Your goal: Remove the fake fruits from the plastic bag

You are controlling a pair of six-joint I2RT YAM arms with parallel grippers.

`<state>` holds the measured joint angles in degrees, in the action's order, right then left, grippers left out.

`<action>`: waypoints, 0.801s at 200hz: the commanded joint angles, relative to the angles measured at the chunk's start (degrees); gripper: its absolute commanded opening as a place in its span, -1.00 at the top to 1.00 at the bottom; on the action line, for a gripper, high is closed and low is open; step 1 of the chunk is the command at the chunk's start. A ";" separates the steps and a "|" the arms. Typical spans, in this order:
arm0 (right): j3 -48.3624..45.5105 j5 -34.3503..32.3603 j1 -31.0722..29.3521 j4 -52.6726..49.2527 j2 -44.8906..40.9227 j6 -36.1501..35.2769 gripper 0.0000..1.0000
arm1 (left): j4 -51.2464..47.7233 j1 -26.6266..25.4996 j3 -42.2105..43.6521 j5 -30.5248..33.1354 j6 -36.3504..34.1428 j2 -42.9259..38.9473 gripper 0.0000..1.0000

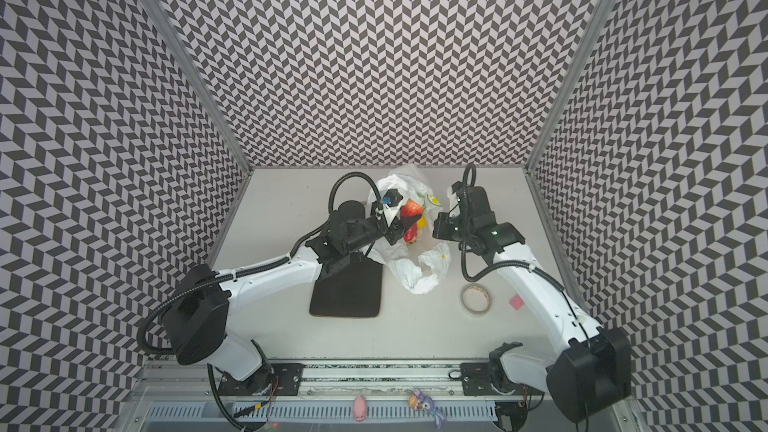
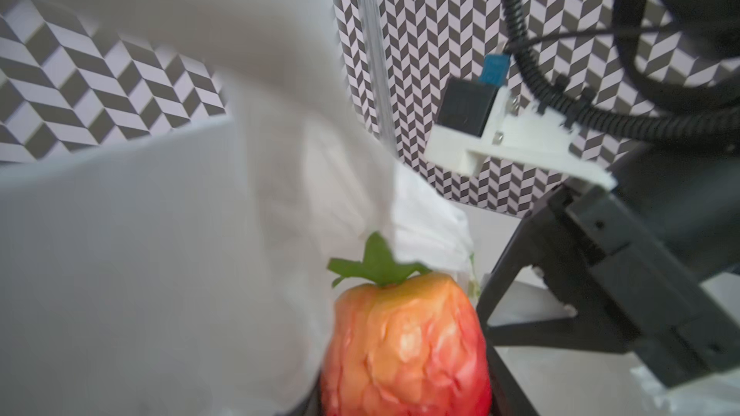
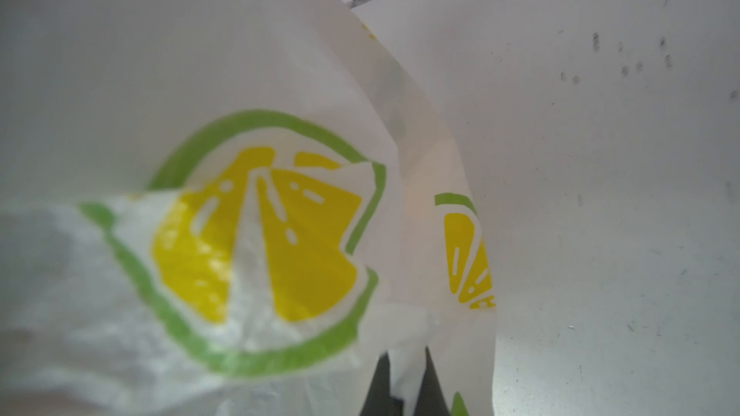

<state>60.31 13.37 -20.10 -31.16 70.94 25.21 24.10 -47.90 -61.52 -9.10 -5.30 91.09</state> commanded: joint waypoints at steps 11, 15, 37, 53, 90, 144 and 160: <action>1.23 4.52 -0.38 5.46 -2.51 4.41 1.00 | -0.99 -0.04 -0.77 -5.10 12.20 1.68 0.75; 1.97 3.51 -0.38 4.45 -2.36 4.41 1.00 | -1.19 0.18 -0.79 -5.63 13.01 1.92 0.75; 5.07 -7.55 -0.38 -2.75 -1.61 4.07 1.00 | -0.48 1.03 -0.89 -10.87 16.30 3.28 0.76; 4.94 -17.65 0.02 -5.18 -1.63 4.17 1.00 | 1.82 2.28 -0.71 -15.15 19.17 4.77 0.77; 8.31 -17.89 4.04 -7.08 -2.70 2.02 -0.09 | 4.81 2.88 -1.89 -18.35 17.96 7.16 0.77; 21.57 -7.65 4.32 -17.40 -9.90 0.42 -0.54 | 13.12 2.83 0.60 -17.85 10.70 7.43 0.76; 21.07 3.35 4.30 -17.51 -8.86 -0.12 -0.43 | 16.82 2.77 2.12 -18.46 8.75 6.82 0.76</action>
<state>80.71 2.46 -15.73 -46.33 62.70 26.74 31.75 -44.86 -61.32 -25.67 7.51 99.00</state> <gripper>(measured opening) 0.752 0.471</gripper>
